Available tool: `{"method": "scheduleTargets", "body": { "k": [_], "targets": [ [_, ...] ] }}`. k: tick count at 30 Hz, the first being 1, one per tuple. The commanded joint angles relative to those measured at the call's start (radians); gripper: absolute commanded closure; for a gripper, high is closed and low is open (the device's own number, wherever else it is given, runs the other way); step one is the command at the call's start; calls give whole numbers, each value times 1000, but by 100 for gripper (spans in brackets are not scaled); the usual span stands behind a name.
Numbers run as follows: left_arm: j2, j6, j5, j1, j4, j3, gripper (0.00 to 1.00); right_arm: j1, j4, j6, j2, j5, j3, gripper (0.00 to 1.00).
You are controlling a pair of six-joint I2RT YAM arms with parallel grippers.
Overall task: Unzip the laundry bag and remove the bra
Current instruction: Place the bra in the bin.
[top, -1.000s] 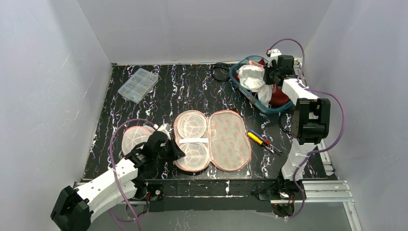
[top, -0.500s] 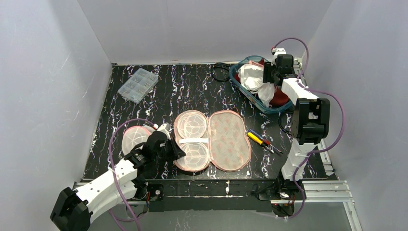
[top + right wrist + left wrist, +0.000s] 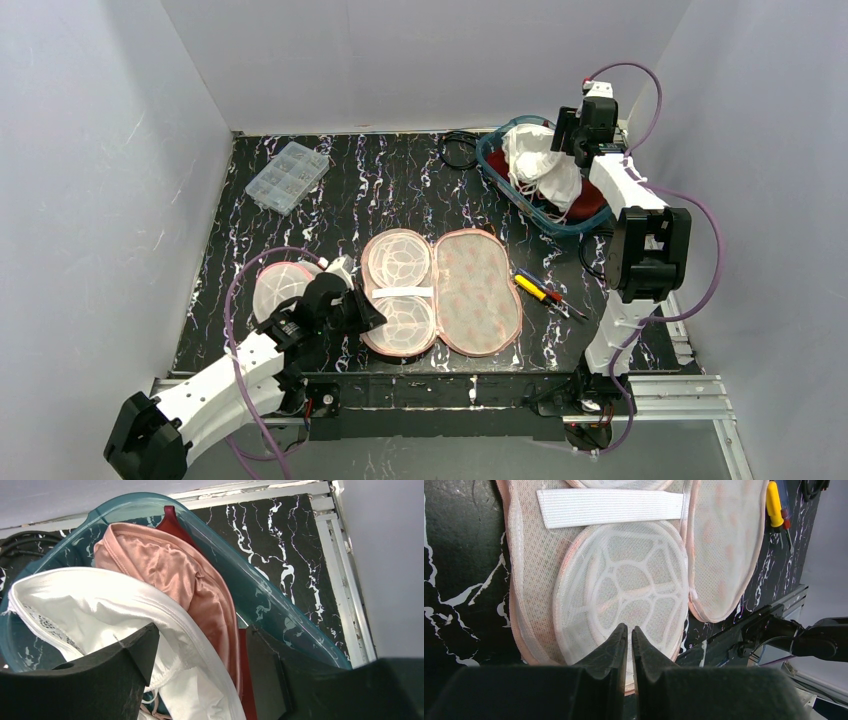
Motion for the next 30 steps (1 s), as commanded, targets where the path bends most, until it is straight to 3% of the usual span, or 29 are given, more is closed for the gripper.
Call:
{"method": "scheduleTargets", "body": {
  "k": [1, 6, 8, 11, 13, 23, 30],
  "targets": [
    [0, -4, 18, 5, 8, -16, 92, -3, -4, 45, -33, -3, 52, 27],
    [16, -8, 25, 5, 25, -23, 92, -4, 8, 73, -45, 29, 43, 33],
    [23, -8, 25, 5, 30, -25, 92, -4, -7, 84, -43, 45, 57, 39],
    [27, -14, 28, 4, 41, -26, 92, -4, -8, 95, -41, 41, 50, 57],
    [27, -15, 31, 4, 46, -29, 92, -4, -12, 90, -30, 37, 40, 61],
    [31, -19, 22, 4, 61, -58, 92, -4, -40, 70, 70, 63, 38, 45],
    [111, -18, 27, 4, 109, -53, 92, -4, -71, 71, 152, 111, 100, 48]
  ]
}}
